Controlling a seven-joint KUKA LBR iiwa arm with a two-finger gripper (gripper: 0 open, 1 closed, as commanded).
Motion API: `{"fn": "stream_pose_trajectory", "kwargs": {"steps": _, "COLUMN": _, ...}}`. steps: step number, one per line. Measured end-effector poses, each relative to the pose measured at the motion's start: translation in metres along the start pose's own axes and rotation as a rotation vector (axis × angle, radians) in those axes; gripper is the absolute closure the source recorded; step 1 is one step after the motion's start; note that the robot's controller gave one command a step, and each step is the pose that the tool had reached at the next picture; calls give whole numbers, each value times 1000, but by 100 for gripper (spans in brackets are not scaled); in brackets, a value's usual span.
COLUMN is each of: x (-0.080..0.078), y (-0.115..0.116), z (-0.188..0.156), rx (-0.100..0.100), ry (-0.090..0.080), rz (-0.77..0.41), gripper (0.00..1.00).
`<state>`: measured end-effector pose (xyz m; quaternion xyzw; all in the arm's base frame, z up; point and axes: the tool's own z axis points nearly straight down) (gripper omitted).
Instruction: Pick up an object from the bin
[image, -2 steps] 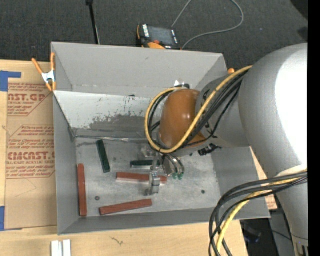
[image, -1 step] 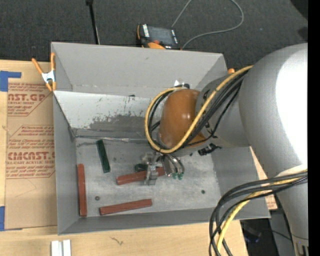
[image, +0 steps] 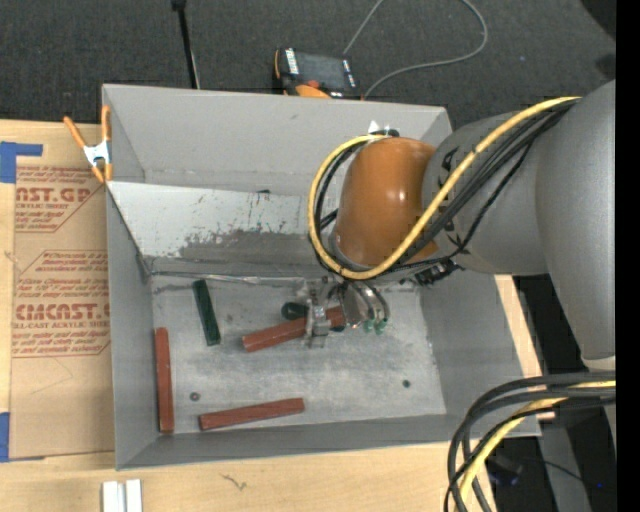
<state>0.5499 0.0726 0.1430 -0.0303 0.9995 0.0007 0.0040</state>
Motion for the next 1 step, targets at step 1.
{"fn": "stream_pose_trajectory", "kwargs": {"steps": 1, "x": -2, "y": 0, "z": -56, "rx": 0, "ry": 0, "rz": 0, "gripper": 100}}
